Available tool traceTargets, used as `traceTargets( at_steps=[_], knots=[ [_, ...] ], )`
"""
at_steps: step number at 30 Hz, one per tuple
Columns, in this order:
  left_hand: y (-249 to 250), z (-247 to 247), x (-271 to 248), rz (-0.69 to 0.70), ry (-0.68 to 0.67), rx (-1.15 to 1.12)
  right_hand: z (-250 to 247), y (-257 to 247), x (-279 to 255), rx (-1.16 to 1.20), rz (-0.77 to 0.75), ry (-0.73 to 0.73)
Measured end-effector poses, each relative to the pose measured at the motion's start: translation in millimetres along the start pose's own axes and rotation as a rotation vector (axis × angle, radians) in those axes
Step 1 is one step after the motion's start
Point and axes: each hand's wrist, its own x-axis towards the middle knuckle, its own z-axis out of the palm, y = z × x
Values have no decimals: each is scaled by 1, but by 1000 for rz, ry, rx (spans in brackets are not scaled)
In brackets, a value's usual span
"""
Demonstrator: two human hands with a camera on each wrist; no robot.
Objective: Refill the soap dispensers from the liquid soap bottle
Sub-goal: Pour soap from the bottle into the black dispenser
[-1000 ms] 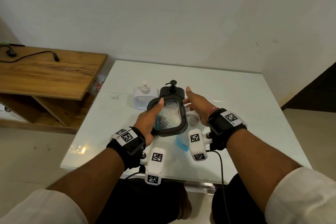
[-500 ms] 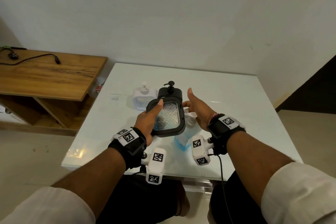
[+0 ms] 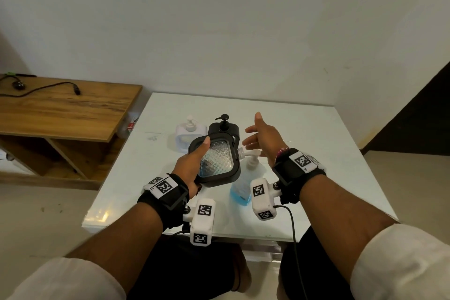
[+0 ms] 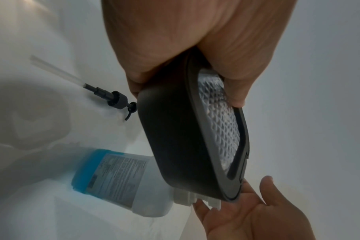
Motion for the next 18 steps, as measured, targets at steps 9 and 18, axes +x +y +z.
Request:
traceTargets(
  at_steps=[9, 18],
  knots=[
    [-1, 0, 3, -5, -13, 5, 14, -10, 5, -28, -46, -30],
    [0, -3, 1, 4, 7, -15, 8, 6, -8, -6, 73, -133]
  ],
)
